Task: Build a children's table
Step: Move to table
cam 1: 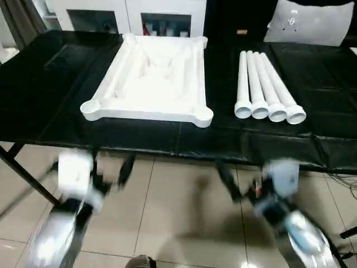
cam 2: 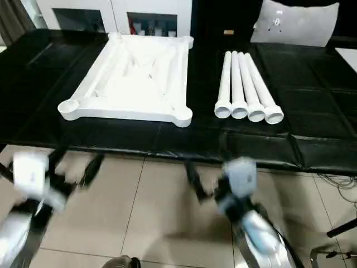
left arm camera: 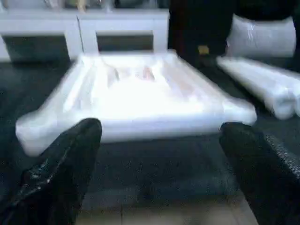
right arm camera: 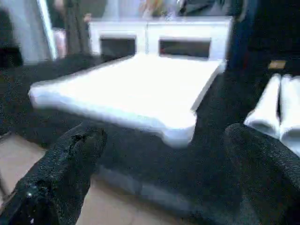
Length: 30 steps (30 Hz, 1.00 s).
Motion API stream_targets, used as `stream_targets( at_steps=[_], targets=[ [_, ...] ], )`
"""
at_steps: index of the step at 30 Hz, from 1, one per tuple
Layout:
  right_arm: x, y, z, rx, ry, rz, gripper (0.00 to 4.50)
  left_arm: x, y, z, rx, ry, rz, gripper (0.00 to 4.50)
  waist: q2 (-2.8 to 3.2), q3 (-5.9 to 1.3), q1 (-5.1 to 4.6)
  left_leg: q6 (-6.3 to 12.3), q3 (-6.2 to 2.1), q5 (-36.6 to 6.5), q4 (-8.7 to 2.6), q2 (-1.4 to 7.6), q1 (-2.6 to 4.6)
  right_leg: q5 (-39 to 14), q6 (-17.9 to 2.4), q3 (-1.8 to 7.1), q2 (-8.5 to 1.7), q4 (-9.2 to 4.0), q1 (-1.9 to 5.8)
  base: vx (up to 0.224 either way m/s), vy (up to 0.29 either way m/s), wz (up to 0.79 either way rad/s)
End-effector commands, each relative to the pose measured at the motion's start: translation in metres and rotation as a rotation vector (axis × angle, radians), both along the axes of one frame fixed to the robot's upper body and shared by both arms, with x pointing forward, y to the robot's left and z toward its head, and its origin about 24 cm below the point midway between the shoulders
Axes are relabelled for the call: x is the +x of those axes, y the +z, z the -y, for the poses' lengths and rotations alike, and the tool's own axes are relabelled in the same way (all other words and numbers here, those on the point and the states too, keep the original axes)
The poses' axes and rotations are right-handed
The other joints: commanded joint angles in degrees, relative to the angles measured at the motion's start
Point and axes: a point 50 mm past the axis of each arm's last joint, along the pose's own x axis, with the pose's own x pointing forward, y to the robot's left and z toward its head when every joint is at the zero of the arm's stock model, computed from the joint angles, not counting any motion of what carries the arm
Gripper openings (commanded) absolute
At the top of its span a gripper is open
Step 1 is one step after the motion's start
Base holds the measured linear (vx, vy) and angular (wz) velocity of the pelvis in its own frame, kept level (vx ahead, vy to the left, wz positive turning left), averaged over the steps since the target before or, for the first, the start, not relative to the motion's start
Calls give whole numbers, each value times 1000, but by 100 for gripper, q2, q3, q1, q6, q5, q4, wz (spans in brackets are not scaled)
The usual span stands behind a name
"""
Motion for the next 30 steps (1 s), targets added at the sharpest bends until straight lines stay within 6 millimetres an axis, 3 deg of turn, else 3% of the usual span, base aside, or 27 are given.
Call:
stream_targets(
  at_steps=[1,2,3,6,7,9,11,12,13,14,15,16,17,18,19,20,21,22,23,24,25,26,27,28,29,30],
  targets=[
    [1,4,1,-16,-38,-24,448,2,-2,-3,-9,35,-47,450,47,-258,-1,-439,-109,-1585,-495,226,238,733,-449,121,-309,-442,-88,-62,-2,-2],
    [5,2,0,-28,-51,-46,448,5,-2,-3,-15,48,-49,450,97,-269,5,-458,-118,-1494,-486,229,235,851,-417,120,-303,-425,-81,0,0,0],
    [5,2,0,-28,-51,-46,448,5,-2,-3,-15,48,-49,450,50,-264,-17,-480,-101,-1482,-489,214,210,943,-369,124,-303,-435,-70,0,0,0],
    [12,-5,-2,-71,-80,-98,448,11,-4,-2,-54,91,-58,450,78,-306,-30,-546,-84,-1759,-470,200,255,632,-359,141,-311,-459,-51,0,0,0],
    [13,-7,-2,-85,-86,-102,448,11,-5,-2,-54,99,-65,450,75,-283,-38,-501,-61,-2400,-485,205,286,-427,-390,162,-307,-569,18,0,0,0],
    [16,-8,-4,-100,-73,-113,448,8,-8,5,-12,60,-83,450,87,-273,-28,-293,-15,-2662,-487,175,308,-1290,-458,155,-253,-703,104,0,0,0],
    [20,-8,-5,-108,-63,-115,448,6,-10,8,22,34,-108,450,105,-268,-39,-37,8,-2713,-512,139,366,-1686,-547,100,-185,-798,199,26,5,1],
    [21,-8,-6,-114,-62,-114,448,6,-10,8,18,38,-115,450,-50,-205,82,470,-69,-2371,-503,-65,-138,-1937,-468,-120,-380,-994,555,52,11,2],
    [22,-9,-6,-122,-65,-116,448,7,-10,7,15,46,-123,450,116,-290,72,928,-52,-1784,-405,-132,-86,-2198,-176,-281,-573,-1186,677,57,41,29],
    [23,-9,-6,-125,-67,-116,448,7,-10,7,14,49,-126,450,68,-280,12,1131,-97,-1586,-315,-132,-92,-2160,-273,-331,-608,-1213,677,37,34,28],
    [24,-8,-7,-128,-74,-124,448,8,-9,5,7,60,-132,450,126,-301,30,1383,-112,-1176,-305,-149,-47,-1867,-488,-508,-511,-1258,792,115,50,62],
    [24,-8,-8,-128,-75,-126,448,9,-9,5,6,62,-133,450,148,-328,7,1513,-152,-1008,-325,-167,31,-1584,-560,-605,-382,-1218,805,145,42,71],
    [24,-9,-9,-110,-77,-135,448,9,-9,4,7,67,-136,450,237,-405,-83,2074,-415,-424,-352,-221,367,-780,-580,-794,67,-922,766,257,28,88],
    [25,-9,-10,-95,-79,-143,448,11,-8,1,9,74,-136,450,309,-550,-428,2806,-1024,87,-312,453,1333,-784,-379,-600,217,-44,-158,180,12,54],
    [25,-9,-10,-95,-79,-143,448,11,-8,1,9,74,-136,450,317,-557,-350,3265,-1199,1063,-195,718,1320,-889,-79,-385,14,335,-459,182,-28,24],
    [25,-10,-11,-95,-76,-144,448,11,-8,0,14,79,-139,450,278,-542,-331,3364,-1218,1394,-195,794,1227,-739,90,-298,-70,491,-586,86,-45,13],
    [25,-10,-11,-102,-74,-145,448,12,-8,-1,18,82,-141,450,241,-461,-264,3183,-947,1264,-317,799,955,-265,317,-196,-156,682,-644,86,-45,13],
    [26,-11,-11,-106,-75,-147,448,12,-8,-1,20,85,-141,450,80,-331,-222,2796,-645,200,-528,697,612,297,210,-21,-198,613,-518,46,-55,9],
    [26,-12,-11,-109,-76,-148,448,12,-8,-1,21,87,-141,450,-2,-288,-160,2478,-485,-554,-542,504,537,525,25,56,-235,318,-454,26,-73,2],
    [26,-12,-10,-110,-80,-147,448,12,-8,-1,20,86,-141,450,-329,-177,-15,1582,-37,-1925,-206,-213,217,-973,205,534,-496,-690,-123,26,-73,2],
    [26,-12,-10,-115,-83,-143,448,13,-7,-1,20,84,-140,450,-331,-281,79,1107,-148,-1244,735,-386,142,-3277,312,926,-1021,-899,176,59,-90,-3],
    [26,-12,-9,-117,-86,-143,448,13,-7,0,22,76,-143,450,-260,-229,101,914,-215,-1005,831,-362,7,-3799,124,916,-1041,-906,221,87,-69,-3],
    [25,-13,-7,-118,-106,-156,448,15,-7,2,23,60,-145,450,-274,-198,95,707,-281,-936,848,-349,-109,-3817,-224,902,-903,-852,264,87,-69,-3],
    [25,-14,-6,-115,-115,-165,448,15,-7,3,21,53,-146,450,-230,-189,96,642,-285,-832,733,-304,-23,-3644,-816,776,-809,-888,274,70,-47,2],
    [24,-14,-5,-99,-122,-175,448,16,-7,4,22,48,-146,450,-174,-161,99,649,-286,-770,614,-267,3,-3576,-1066,677,-760,-918,275,77,-4,-1],
    [24,-14,-5,-86,-125,-180,448,16,-7,4,22,45,-147,450,-62,-147,55,142,-137,-1107,207,-230,419,-3327,-1113,757,-132,-921,110,77,-4,-1]
  ],
)
